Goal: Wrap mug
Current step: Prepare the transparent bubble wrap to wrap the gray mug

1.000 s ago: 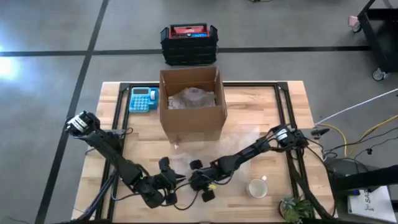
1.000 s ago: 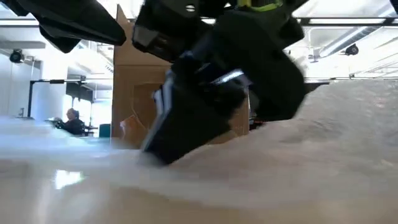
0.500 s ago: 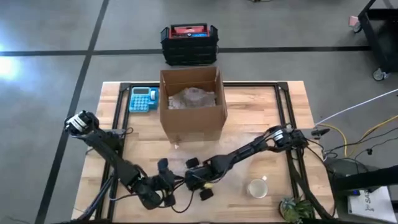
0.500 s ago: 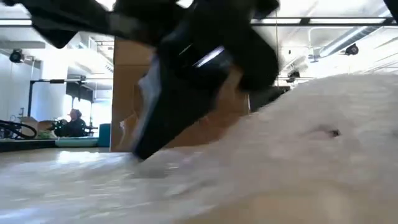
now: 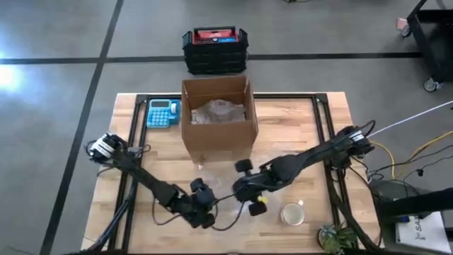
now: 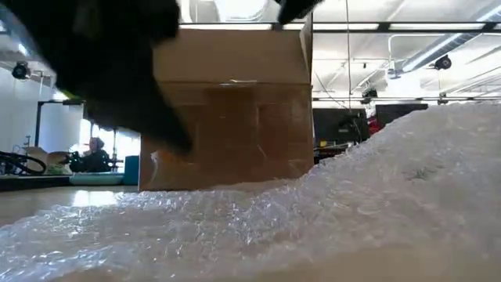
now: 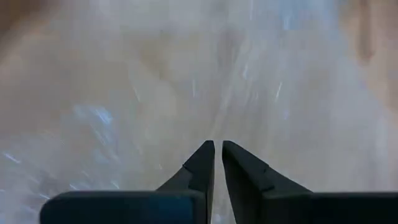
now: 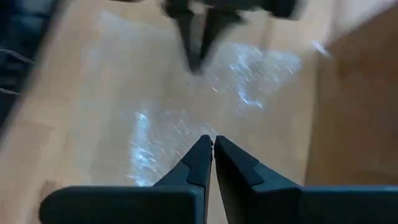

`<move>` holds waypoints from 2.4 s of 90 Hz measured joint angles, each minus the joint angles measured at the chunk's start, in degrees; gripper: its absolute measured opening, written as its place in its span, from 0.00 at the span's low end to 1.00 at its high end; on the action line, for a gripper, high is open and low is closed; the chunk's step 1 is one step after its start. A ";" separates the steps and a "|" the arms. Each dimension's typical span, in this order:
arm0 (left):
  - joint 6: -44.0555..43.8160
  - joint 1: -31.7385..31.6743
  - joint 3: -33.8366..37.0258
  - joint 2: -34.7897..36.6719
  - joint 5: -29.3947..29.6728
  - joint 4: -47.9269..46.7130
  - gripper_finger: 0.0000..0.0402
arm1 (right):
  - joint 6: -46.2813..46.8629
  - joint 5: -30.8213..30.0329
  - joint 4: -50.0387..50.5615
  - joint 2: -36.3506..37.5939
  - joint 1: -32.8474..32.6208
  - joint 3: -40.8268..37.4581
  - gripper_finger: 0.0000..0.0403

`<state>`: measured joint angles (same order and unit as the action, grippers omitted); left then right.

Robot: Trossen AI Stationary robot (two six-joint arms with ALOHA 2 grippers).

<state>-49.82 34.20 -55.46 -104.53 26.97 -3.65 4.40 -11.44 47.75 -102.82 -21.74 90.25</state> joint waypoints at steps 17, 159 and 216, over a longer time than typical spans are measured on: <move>-5.92 -1.11 -0.33 -1.72 -10.96 -3.00 0.05 | 5.93 -10.48 3.49 6.26 -0.26 -7.30 0.02; -23.27 8.67 -3.86 6.73 -2.58 -30.50 0.05 | 0.21 7.46 -7.95 15.92 9.03 -46.17 0.52; -28.75 8.50 -0.79 0.21 3.17 -36.52 0.05 | -9.81 27.89 1.31 17.91 12.00 -31.55 0.01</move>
<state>-78.56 42.70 -56.25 -104.32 30.14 -40.17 -5.41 16.45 49.06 -84.90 -9.74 58.70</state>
